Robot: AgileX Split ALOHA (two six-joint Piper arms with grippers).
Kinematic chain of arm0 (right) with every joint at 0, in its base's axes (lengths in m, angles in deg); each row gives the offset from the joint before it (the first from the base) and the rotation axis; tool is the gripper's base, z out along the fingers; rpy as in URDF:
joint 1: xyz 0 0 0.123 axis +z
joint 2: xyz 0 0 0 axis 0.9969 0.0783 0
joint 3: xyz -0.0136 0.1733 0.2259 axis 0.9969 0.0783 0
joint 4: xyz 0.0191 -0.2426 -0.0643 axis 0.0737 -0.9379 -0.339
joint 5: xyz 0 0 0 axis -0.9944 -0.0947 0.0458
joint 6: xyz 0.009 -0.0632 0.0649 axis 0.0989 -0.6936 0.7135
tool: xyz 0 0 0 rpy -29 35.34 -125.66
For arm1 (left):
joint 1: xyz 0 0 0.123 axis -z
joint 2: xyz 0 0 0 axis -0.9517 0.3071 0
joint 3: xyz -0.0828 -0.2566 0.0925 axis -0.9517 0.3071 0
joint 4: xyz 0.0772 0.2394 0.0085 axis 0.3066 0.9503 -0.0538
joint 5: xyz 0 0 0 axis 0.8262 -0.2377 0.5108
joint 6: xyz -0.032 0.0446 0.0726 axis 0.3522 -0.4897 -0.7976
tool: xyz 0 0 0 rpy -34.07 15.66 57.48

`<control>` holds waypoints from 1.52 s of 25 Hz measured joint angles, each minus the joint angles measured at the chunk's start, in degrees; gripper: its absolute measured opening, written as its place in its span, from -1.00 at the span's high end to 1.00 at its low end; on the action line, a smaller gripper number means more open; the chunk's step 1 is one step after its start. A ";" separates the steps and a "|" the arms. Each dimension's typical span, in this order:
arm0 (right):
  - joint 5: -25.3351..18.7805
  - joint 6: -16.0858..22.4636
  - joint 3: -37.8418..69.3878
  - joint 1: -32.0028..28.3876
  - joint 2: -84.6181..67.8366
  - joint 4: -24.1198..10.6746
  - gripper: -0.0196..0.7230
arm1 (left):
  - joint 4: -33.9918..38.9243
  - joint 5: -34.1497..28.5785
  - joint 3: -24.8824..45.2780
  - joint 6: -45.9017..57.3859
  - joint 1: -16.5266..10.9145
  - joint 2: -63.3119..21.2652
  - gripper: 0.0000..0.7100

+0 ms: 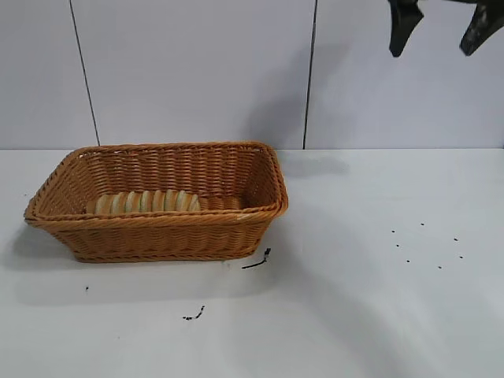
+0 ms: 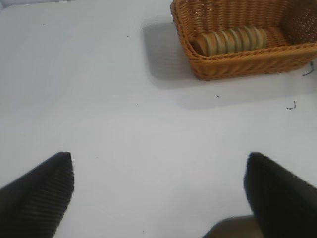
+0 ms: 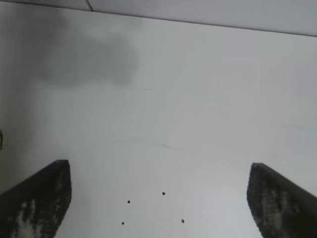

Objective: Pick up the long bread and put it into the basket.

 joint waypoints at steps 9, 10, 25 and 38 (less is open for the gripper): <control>0.04 -0.75 34.14 0.00 -30.44 0.02 -0.83 | 0.00 0.00 0.00 0.00 0.00 0.00 -0.96; 0.04 -0.81 37.86 0.00 -34.14 0.07 -0.83 | 0.00 0.00 0.00 0.00 0.00 0.00 -0.96; 10.23 -1.51 68.64 0.00 -84.54 1.22 -0.77 | 0.00 0.00 0.00 0.00 0.00 0.00 -0.96; 10.54 -1.51 68.77 -2.38 -89.82 1.55 -0.77 | 0.00 0.00 0.00 0.00 0.00 0.00 -0.96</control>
